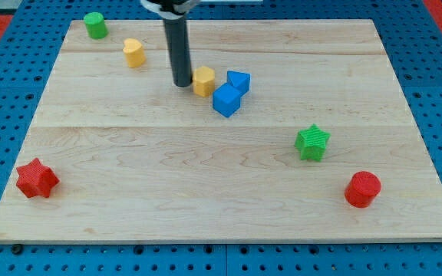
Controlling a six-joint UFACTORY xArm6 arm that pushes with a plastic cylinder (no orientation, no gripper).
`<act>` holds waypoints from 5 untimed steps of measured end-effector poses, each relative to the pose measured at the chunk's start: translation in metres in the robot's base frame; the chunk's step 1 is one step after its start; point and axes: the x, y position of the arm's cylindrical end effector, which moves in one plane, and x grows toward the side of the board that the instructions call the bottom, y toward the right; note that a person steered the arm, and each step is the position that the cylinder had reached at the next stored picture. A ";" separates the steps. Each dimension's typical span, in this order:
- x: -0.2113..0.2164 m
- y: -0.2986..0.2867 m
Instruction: Place the yellow heart close to the group of blocks
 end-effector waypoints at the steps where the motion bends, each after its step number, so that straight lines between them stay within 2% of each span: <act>1: -0.006 -0.001; 2: -0.016 0.028; 3: -0.016 0.020; 4: -0.066 -0.009; 5: -0.127 0.042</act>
